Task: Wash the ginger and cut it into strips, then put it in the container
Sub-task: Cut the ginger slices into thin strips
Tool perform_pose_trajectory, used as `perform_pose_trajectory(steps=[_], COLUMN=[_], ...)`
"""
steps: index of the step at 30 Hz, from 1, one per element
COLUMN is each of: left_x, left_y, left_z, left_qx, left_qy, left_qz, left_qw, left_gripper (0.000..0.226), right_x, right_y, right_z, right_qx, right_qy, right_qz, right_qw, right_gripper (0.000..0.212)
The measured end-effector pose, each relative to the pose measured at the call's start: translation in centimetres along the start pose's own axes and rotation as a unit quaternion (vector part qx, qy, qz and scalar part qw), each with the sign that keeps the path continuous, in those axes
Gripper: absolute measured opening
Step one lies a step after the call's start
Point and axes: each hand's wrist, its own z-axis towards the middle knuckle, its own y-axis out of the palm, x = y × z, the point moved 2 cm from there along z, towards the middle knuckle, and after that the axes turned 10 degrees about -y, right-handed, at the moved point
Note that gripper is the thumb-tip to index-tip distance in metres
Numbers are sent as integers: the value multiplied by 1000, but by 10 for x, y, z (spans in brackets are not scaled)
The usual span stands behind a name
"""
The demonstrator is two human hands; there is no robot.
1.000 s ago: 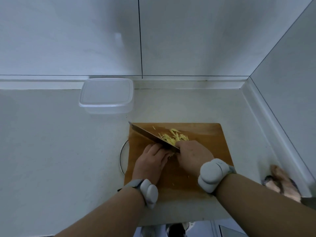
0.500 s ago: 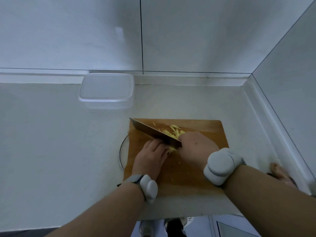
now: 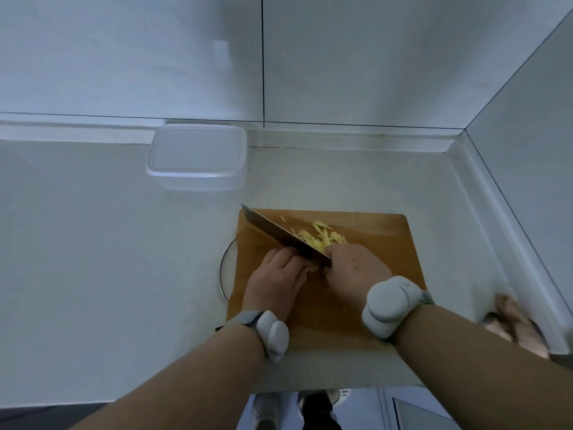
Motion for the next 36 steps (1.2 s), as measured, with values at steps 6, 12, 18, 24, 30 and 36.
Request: perform_pose_trajectory(steps=[6,12,18,24,30,36], left_x=[0,1,-2,-2,-2,-3], left_y=[-2,-2,1,1,1,2], left_z=[-1,-1,-1,-1,-1,-1], left_qx=[-6,7,2,11,6,8], left_qy=[-18,-9,-7,-9,-15,-12], left_qz=[-18,-31,-35,-38,-28,-27], left_qw=[1000,999,999,999,999,1000], left_gripper=[24,26,25,26,27,24], right_x=[2,-4,-1,-7,-1,-2], right_y=[-8,4,-11,4,-10,5], right_z=[2,1,3,2,3,4], right_qx=[-9,10,-6,14,-1,4], right_qy=[-6,5,-6,2,-2,-2], right_qz=[11,-7,-9,-6,-21,-1], right_qw=[1000,1000,1000,1000,1000,1000], right_gripper=[19,19,17,20,20,18])
